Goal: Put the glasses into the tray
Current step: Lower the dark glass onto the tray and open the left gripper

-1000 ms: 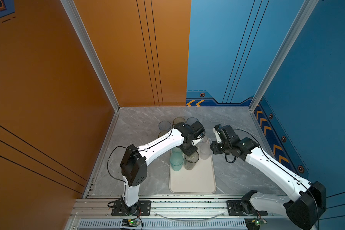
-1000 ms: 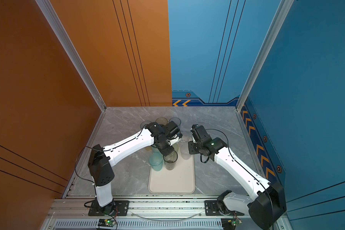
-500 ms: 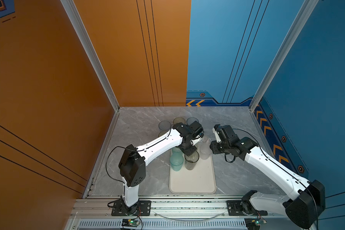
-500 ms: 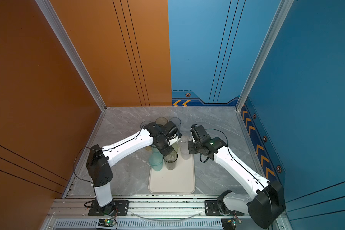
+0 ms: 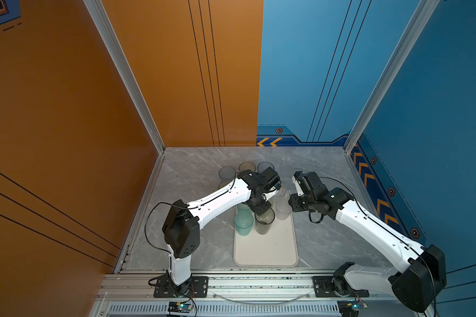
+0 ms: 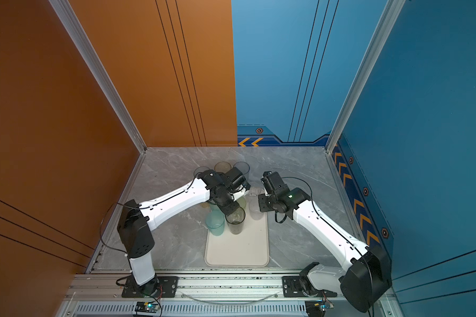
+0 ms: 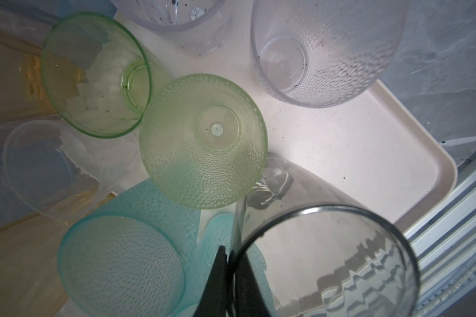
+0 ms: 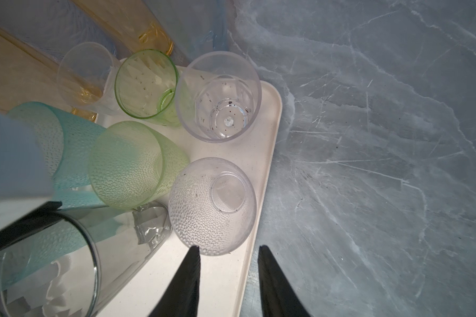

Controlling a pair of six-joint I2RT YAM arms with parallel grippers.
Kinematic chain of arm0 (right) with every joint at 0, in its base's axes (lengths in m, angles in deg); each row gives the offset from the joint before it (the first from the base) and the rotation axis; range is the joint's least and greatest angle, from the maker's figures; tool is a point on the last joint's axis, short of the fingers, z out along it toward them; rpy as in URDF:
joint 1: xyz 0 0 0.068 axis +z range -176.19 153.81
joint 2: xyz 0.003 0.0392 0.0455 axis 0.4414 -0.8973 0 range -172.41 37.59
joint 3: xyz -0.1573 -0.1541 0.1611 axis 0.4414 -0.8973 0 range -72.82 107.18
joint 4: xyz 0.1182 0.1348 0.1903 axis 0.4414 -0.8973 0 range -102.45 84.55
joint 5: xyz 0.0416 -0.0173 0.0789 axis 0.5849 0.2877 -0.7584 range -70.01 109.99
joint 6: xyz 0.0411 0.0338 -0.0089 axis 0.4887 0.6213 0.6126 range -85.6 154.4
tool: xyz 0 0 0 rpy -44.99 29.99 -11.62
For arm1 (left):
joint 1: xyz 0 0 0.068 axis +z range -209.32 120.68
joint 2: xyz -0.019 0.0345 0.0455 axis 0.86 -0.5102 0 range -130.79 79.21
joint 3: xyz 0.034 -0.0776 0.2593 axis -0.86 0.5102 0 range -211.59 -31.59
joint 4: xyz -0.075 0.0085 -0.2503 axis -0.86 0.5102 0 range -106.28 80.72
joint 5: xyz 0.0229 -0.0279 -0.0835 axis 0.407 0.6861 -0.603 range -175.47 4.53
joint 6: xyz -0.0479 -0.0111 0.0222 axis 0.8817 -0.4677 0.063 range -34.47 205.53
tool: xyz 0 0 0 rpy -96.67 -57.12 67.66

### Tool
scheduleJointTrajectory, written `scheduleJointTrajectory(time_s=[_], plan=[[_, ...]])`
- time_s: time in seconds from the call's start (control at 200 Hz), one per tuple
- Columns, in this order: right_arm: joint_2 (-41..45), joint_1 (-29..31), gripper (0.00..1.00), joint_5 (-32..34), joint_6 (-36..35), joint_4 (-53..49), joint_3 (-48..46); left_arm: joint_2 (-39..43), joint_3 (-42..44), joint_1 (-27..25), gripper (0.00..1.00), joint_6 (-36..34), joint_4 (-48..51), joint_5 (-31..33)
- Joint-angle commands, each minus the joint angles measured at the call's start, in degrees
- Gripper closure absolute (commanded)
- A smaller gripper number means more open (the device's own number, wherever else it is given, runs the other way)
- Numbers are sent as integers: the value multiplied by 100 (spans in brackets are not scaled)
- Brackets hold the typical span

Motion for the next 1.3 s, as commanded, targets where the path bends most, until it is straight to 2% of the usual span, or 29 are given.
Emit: scheduleJointTrajectory(time_s=[0.0, 0.16, 0.541, 0.821, 1.297], plan=[[-48, 42, 65, -64, 29, 32, 185, 133, 69, -51, 90, 10, 26, 112], [-66, 36, 66, -66, 25, 26, 201, 203, 69, -75, 85, -3, 26, 117], [-66, 63, 66, -66, 21, 27, 202, 327, 51, -115, 83, 10, 27, 157], [-75, 62, 65, -73, 12, 33, 211, 448, 16, -131, 78, 9, 28, 178], [-117, 72, 65, -92, -15, 34, 259, 746, -55, -83, 79, 18, 22, 347]])
